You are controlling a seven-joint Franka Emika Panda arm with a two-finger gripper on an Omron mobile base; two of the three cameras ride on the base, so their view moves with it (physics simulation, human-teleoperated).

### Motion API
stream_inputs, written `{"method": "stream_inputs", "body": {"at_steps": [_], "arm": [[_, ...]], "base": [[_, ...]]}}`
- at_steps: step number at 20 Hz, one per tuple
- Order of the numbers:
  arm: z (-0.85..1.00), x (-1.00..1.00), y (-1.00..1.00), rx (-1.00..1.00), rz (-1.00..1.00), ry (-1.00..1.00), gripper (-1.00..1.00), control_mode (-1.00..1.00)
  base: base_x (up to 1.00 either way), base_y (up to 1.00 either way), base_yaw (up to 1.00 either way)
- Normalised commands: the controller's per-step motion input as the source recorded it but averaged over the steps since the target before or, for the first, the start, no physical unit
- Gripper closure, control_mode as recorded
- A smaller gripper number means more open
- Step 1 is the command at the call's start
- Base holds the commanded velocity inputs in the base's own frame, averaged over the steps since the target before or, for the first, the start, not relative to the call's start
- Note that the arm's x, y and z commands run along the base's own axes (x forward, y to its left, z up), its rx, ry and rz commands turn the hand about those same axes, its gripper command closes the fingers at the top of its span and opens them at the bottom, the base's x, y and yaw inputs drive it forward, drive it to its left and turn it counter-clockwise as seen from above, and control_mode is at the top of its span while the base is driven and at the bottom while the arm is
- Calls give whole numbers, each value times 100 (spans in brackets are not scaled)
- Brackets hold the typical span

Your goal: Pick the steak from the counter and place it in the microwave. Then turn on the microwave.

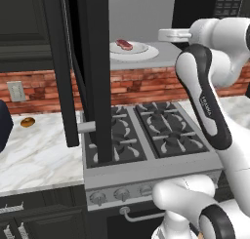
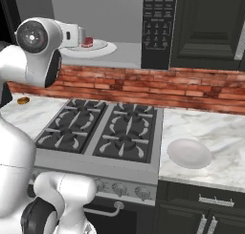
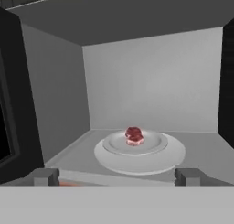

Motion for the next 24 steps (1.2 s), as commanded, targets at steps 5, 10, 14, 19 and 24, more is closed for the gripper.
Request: {"method": "stream_inputs", "body": {"at_steps": [5,10,14,19,24], "arm": [[3,-58,-5,0,0,-1,-100,-100],[1,-57,-5,0,0,-1,-100,-100],[3,-58,-7,0,0,0,-100,-100],[1,-56,-2,0,0,-2,-100,-100],[2,-49,-1,2,0,0,-100,-100]], "base": [[0,0,0],[0,0,0],[0,0,0],[0,0,0],[0,0,0]]}}
